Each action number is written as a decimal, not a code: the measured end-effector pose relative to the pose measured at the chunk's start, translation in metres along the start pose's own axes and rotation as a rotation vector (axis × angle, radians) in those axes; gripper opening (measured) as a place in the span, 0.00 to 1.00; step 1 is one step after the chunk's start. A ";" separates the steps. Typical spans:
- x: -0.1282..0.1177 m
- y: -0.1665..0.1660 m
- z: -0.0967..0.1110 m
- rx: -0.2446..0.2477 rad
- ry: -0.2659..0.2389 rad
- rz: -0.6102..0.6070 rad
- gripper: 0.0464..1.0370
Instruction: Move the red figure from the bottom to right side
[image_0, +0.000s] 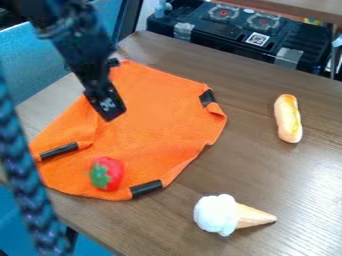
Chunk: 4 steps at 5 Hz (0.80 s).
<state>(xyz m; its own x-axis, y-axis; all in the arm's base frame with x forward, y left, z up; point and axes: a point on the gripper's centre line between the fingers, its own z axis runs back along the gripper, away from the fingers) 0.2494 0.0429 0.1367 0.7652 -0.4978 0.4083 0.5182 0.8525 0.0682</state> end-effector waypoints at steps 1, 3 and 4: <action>-0.015 -0.009 -0.006 -0.100 0.068 0.040 0.97; -0.041 -0.024 -0.044 -0.115 0.199 0.154 0.96; -0.043 -0.032 -0.056 -0.070 0.243 0.185 0.96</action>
<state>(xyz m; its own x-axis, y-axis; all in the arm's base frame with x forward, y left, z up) 0.2207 0.0282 0.0658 0.9135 -0.3660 0.1779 0.3803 0.9233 -0.0536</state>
